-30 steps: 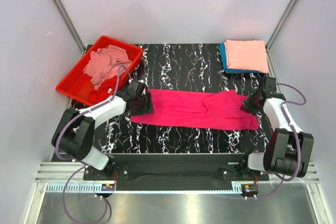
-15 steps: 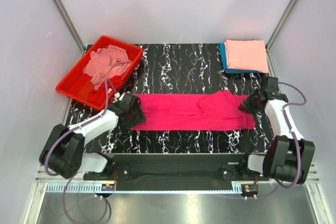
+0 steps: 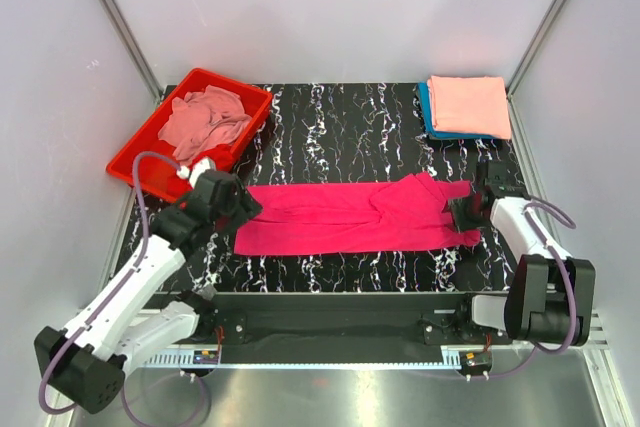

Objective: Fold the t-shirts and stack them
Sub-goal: Fold the tshirt

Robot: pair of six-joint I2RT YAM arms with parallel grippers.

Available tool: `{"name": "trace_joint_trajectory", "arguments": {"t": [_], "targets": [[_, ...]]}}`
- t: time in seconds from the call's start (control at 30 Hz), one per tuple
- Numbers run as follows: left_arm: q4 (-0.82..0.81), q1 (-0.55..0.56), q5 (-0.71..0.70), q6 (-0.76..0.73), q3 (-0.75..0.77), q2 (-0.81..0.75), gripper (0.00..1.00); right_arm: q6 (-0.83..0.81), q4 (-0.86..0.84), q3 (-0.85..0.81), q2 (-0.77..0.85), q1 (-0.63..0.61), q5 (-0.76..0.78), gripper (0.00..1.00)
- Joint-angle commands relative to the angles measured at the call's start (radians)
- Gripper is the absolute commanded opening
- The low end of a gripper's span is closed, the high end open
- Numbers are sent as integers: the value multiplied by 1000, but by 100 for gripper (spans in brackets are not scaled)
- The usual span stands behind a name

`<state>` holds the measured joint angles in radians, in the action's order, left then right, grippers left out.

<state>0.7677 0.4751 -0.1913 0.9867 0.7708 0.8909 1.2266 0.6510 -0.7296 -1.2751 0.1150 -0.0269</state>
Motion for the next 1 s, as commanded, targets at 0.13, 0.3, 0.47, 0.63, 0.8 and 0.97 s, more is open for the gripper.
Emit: {"name": "trace_joint_trajectory", "arguments": {"t": [0.13,0.3,0.47,0.63,0.8,0.97], "targets": [[-33,3,-23,-215,169,26,69,214,-13,-106,-137,-28,102,55],[-45,3,-97,-290,185,49,69,163,-11,-180,-268,-43,166,60],[-44,3,-137,-312,189,68,69,-34,-24,-350,-462,-69,194,59],[-38,3,-148,-327,209,79,69,-136,-51,-442,-598,-90,197,60],[-88,5,-117,-378,145,42,69,-203,-90,-554,-700,-109,159,58],[-146,13,-13,-398,50,68,69,-219,-59,-700,-789,-170,140,59]]}}
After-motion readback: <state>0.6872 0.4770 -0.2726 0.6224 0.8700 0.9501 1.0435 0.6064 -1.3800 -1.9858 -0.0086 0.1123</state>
